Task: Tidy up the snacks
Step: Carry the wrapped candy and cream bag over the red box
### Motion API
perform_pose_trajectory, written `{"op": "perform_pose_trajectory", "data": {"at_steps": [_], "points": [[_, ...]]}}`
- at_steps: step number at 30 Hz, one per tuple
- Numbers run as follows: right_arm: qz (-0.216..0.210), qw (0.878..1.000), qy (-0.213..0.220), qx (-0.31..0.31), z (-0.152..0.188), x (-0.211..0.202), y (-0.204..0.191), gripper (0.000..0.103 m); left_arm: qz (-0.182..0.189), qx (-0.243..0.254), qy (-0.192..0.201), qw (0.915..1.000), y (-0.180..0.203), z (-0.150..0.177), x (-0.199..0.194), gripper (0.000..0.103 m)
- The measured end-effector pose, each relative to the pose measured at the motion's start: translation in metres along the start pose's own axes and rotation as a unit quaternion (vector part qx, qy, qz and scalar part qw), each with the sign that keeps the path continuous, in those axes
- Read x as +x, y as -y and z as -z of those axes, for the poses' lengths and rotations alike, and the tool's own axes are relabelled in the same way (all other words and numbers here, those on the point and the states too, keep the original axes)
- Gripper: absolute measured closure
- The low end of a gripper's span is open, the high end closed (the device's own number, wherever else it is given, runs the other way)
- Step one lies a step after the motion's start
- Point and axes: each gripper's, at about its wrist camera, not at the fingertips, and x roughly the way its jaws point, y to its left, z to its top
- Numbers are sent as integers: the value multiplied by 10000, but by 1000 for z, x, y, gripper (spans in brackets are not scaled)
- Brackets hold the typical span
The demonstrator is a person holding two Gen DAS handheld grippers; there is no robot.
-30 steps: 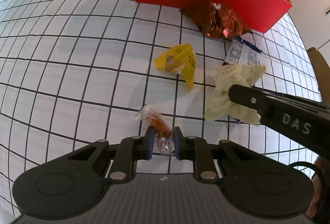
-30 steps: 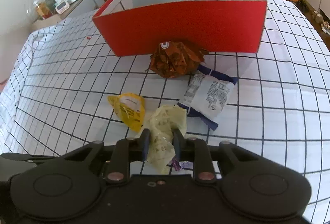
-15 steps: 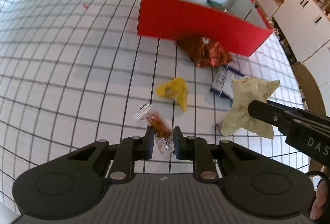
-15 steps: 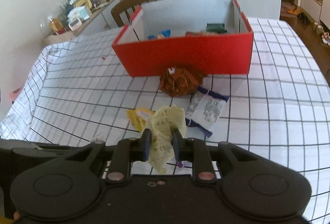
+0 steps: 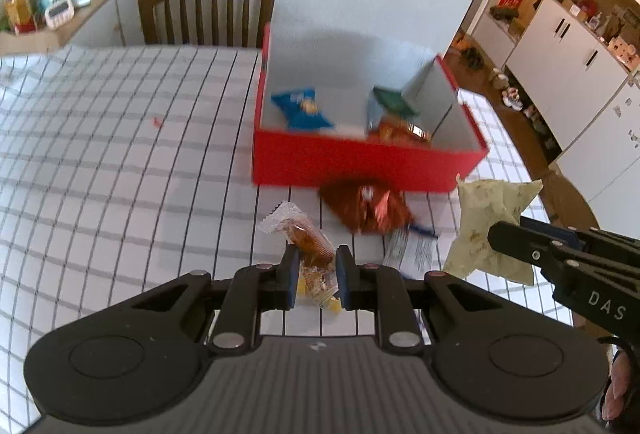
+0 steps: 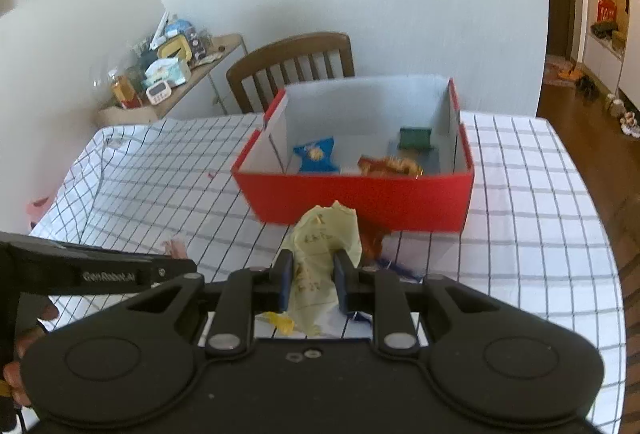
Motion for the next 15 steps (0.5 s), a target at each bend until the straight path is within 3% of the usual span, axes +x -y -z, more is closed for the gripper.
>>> {"op": "perform_pose_trajectory", "data": {"at_steps": [15], "points": [[242,9985,483,-11,-70,16,16,82,-204,475,488,9975,23,-82,6,84]]}}
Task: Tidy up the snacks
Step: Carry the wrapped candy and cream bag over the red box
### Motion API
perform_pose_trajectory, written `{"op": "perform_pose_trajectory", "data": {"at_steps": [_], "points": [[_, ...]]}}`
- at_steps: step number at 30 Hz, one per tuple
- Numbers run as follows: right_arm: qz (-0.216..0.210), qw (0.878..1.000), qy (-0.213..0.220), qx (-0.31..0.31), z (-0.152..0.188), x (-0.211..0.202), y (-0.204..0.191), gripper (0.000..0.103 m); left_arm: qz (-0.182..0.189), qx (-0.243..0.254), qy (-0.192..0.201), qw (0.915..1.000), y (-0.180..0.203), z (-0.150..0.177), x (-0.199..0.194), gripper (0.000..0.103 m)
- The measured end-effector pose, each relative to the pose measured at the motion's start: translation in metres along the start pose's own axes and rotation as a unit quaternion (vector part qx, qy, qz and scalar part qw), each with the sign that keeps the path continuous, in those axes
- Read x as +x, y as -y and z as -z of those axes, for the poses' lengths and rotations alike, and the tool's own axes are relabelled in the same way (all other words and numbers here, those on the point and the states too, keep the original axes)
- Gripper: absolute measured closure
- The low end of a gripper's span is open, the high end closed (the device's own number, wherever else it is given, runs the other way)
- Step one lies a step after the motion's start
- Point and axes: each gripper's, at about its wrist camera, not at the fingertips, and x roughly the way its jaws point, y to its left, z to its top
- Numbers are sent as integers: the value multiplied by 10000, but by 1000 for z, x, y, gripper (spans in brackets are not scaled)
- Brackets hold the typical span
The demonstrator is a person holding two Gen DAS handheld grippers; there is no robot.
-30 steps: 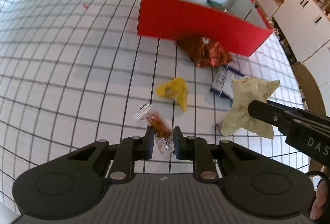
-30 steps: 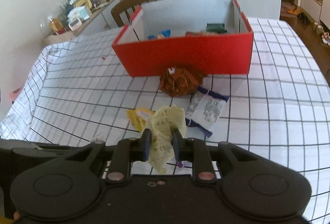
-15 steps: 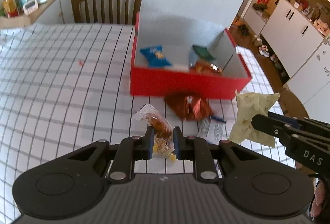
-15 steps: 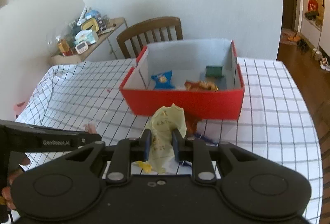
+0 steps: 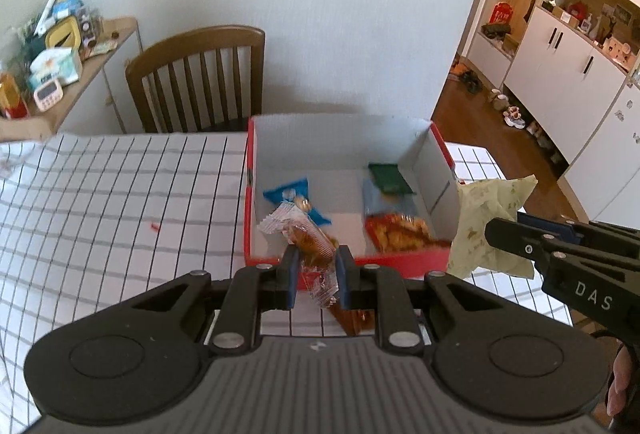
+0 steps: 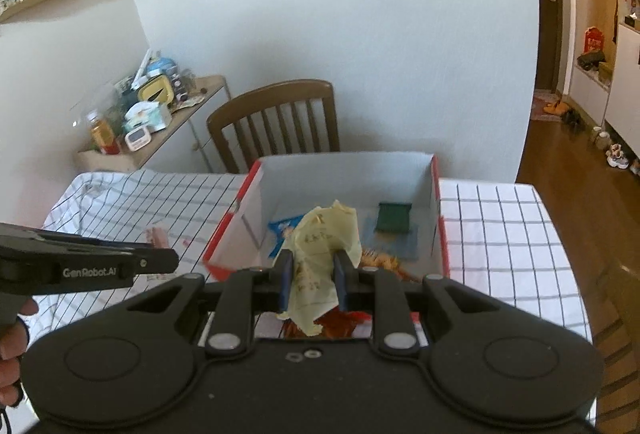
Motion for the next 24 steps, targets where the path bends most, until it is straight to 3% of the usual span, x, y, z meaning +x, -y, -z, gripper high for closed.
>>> {"op": "perform_pose_trajectory", "data": {"at_steps": [8,13,24], "points": [[62,9998,-4,190,-23,32,18,83,-108,154,-79,9998,3,-29,31,84],[71,9996,-110,246,-30,58,24,89,-119,190,-332,9992,1,-40,62,84],[101,9973,-600,406,-18,109,42,90,-263,295,-953,9947,0,-34,133,84]]}}
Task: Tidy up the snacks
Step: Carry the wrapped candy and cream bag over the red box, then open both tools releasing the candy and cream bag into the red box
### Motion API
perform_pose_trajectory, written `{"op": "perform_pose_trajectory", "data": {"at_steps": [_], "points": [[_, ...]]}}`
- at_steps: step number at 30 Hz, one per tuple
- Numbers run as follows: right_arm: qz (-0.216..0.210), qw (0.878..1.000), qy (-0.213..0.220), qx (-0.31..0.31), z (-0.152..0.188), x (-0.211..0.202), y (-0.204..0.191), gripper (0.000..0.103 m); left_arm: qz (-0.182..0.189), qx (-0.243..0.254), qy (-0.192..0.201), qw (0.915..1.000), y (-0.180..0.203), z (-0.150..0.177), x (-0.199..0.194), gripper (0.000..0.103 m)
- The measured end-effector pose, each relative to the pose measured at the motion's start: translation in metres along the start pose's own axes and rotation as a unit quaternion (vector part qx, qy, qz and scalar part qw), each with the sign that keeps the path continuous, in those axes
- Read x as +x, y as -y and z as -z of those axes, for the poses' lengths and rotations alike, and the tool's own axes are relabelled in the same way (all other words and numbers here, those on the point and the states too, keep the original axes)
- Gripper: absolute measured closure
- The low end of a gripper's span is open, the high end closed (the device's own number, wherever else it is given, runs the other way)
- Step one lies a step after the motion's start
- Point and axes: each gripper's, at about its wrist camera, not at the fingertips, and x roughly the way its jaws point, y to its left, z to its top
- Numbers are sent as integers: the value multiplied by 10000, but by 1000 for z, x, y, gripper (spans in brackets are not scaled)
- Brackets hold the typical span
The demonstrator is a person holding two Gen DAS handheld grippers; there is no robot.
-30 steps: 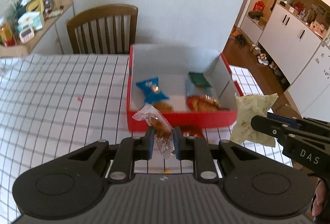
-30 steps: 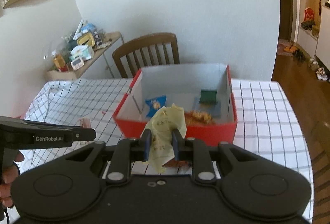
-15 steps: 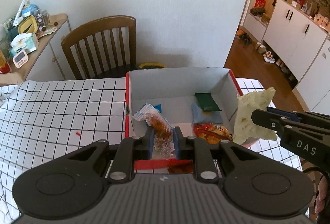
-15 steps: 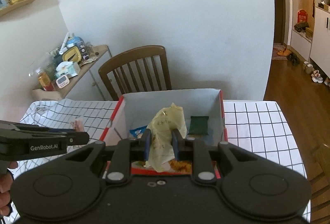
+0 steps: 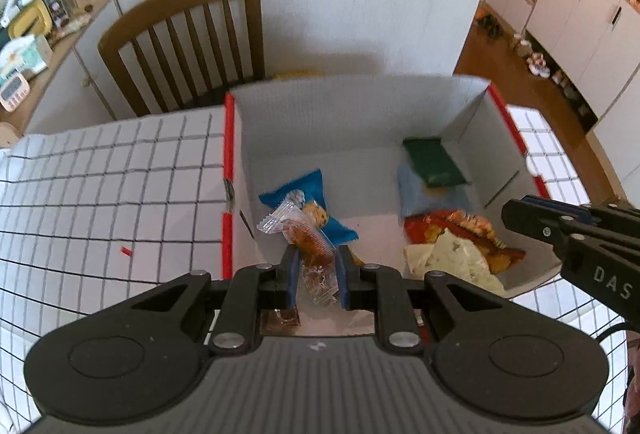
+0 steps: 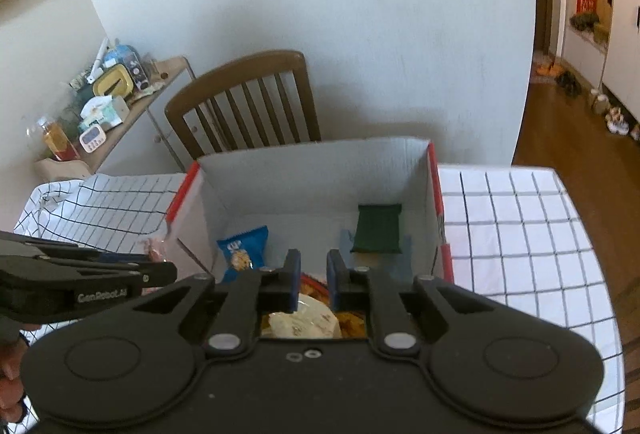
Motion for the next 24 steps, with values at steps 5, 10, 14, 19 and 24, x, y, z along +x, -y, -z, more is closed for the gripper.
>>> {"op": "perform_pose_trajectory", "data": {"at_steps": [5,10,14,19,24], "points": [[-19,9998,-199,41,12,13,5,90,-48,-11,-293,9996,-1,6,27,84],[43,9993,-367,104,22,22,11,89,49,53,-474,9988,2,15,42,84],[92,9988,-454,159,28,25,14,85,11,8,-515,9987,2,18,44,84],[119,9985,-496,186,32,23,15,79,83,-158,-539,9984,-3,19,41,83],[128,9985,-508,158,33,18,11,76,53,-161,-437,9989,-4,22,30,83]]}}
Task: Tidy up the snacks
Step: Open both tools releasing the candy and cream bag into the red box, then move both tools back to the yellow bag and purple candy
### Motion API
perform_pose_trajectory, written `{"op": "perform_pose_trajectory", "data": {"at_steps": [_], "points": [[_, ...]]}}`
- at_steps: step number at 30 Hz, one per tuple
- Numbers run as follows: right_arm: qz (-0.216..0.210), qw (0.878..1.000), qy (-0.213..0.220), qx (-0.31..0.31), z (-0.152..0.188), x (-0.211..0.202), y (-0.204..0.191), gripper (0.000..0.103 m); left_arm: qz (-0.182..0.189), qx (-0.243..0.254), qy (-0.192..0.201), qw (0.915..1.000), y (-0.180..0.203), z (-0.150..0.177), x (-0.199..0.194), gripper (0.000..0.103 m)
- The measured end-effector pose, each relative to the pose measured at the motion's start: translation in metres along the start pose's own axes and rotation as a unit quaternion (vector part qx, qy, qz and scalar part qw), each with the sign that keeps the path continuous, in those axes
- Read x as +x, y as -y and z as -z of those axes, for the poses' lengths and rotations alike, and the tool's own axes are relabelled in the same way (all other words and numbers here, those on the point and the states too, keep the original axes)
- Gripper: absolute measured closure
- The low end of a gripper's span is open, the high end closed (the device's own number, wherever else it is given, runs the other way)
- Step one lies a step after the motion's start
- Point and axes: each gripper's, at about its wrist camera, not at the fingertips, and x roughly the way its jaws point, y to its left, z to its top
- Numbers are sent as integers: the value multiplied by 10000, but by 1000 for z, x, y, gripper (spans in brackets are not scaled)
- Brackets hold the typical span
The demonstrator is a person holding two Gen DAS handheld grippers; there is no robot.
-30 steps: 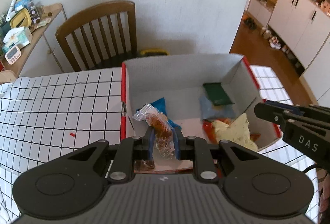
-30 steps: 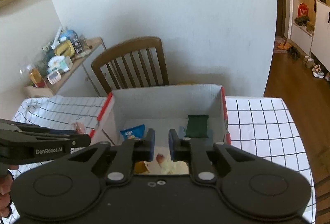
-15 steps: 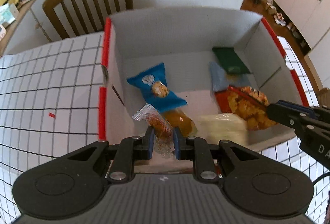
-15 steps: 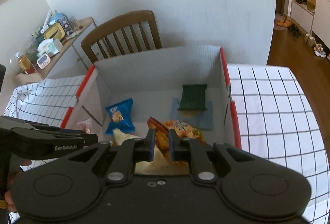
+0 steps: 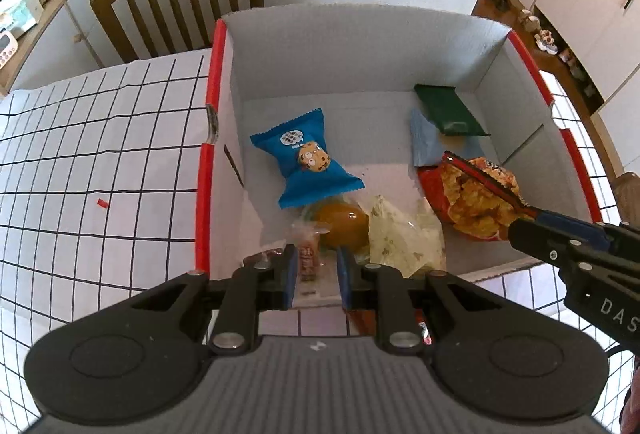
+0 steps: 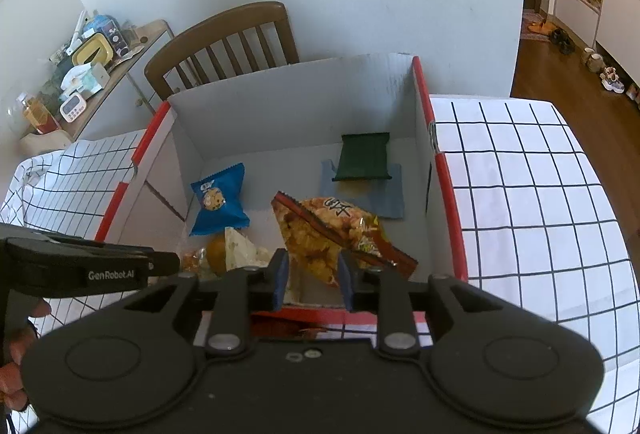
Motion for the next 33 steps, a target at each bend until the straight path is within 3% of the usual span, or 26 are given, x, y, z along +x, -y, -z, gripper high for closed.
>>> {"op": "perform_pose_trajectory", "data": {"at_steps": [17,21,33], "points": [[-80,9982,588,-106,9,-62,-18,60,197,-110,785,9967,-11,23,-73,81],[-105,9970,742,-172,15,-78,-23,45,242,-26,984,9948,-9,33,-92,75],[-293,9937,1048,-262,32,-117,-38,31,335,177,1375,9898,-3,62,-131,74]]}}
